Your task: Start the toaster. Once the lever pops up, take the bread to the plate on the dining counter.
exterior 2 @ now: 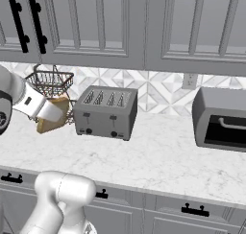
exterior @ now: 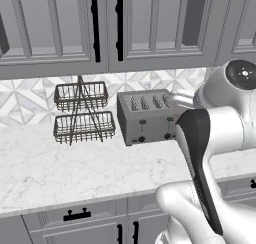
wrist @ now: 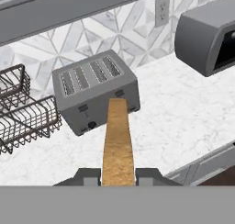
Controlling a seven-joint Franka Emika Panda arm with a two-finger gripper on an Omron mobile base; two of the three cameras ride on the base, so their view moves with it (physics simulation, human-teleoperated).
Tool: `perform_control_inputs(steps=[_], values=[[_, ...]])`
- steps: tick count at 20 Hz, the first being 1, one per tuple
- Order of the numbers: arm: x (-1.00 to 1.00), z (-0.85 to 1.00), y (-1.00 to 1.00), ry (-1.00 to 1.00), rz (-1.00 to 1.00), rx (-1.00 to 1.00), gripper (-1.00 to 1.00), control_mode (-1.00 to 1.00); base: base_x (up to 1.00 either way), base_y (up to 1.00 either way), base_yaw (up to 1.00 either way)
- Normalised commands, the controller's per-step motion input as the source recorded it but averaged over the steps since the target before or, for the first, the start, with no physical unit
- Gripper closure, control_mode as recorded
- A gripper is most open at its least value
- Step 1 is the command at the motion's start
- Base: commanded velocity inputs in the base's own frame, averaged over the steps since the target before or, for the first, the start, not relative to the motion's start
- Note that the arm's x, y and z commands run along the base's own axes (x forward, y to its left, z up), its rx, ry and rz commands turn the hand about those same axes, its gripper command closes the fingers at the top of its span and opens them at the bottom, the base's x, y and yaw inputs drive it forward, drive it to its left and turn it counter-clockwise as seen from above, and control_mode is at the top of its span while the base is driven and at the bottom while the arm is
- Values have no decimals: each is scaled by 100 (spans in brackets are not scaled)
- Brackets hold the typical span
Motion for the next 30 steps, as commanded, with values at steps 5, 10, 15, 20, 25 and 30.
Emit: perform_control_inputs(steps=[5,10,15,20,25,30], values=[[0,0,0,0,0,0,100,100,-98,2,0],[0,0,0,0,0,0,100,100,-95,-1,-6],[0,0,0,0,0,0,100,100,-15,-31,-72],[0,0,0,0,0,0,100,100,0,-19,-92],[0,0,0,0,0,0,100,100,0,-25,-91],[0,0,0,0,0,0,100,100,0,-39,-88]])
